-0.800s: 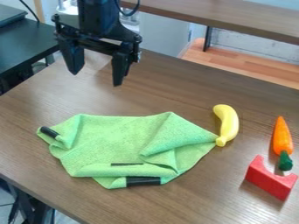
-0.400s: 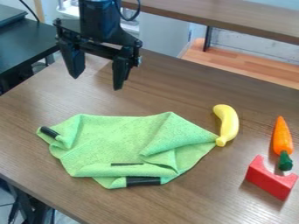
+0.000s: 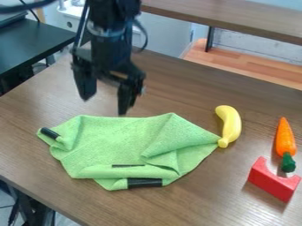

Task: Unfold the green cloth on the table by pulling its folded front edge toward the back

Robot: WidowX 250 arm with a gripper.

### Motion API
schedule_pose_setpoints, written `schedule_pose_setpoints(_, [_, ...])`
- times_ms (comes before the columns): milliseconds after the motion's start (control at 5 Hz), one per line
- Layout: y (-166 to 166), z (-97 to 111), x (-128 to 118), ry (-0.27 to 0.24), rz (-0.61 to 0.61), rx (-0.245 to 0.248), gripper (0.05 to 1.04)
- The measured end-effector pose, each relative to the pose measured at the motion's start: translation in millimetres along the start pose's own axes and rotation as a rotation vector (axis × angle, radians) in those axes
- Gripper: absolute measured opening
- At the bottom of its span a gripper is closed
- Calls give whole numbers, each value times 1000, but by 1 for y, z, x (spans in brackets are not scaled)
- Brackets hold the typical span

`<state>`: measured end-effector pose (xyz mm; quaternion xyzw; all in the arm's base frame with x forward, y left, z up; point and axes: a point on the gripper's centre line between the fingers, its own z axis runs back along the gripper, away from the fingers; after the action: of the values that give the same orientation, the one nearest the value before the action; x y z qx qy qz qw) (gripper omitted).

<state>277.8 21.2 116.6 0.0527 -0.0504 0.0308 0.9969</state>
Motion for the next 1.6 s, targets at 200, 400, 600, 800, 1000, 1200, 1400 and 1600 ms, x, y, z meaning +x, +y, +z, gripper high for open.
schedule_pose_setpoints(200, [0, -17, -5, 21, -136, -54, 999])
schedule_pose_setpoints(400, [1, -32, -7, 35, -232, -117, 999])
schedule_pose_setpoints(600, [2, -45, -11, 27, -371, -205, 999])
schedule_pose_setpoints(800, [2, -53, -15, 6, -483, -256, 999])
schedule_pose_setpoints(1000, [1, -58, -19, -13, -559, -259, 999])
schedule_pose_setpoints(1200, [-4, -65, -22, -55, -646, -275, 999])
schedule_pose_setpoints(1400, [-9, -72, -26, -104, -715, -284, 999])
schedule_pose_setpoints(1600, [-16, -75, -29, -172, -784, -293, 999])
